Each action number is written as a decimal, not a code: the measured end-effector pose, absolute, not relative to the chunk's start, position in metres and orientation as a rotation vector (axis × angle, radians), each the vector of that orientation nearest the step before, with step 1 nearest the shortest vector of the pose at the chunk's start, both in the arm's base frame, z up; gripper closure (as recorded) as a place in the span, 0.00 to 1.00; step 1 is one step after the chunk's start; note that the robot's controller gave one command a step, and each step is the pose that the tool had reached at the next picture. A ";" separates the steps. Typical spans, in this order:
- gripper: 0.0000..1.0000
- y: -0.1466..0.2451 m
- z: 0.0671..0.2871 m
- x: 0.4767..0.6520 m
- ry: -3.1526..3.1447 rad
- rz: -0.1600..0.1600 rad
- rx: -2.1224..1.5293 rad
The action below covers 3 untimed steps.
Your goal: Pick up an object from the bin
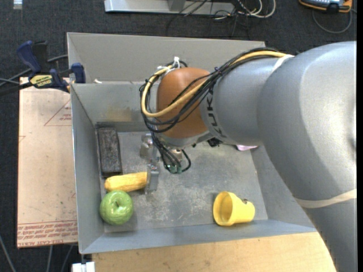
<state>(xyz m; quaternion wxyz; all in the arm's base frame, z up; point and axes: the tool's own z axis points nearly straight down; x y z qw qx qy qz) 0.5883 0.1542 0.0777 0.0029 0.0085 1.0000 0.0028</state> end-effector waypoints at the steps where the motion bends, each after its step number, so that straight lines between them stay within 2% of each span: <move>1: 1.00 0.203 0.069 0.483 3.144 0.003 0.170; 2: 1.00 0.203 0.069 0.483 3.144 0.003 0.171; 3: 1.00 0.202 0.114 0.480 3.151 -0.002 0.174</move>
Offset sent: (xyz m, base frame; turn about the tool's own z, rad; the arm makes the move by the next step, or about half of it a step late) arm 0.0000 0.0000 0.0000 0.0000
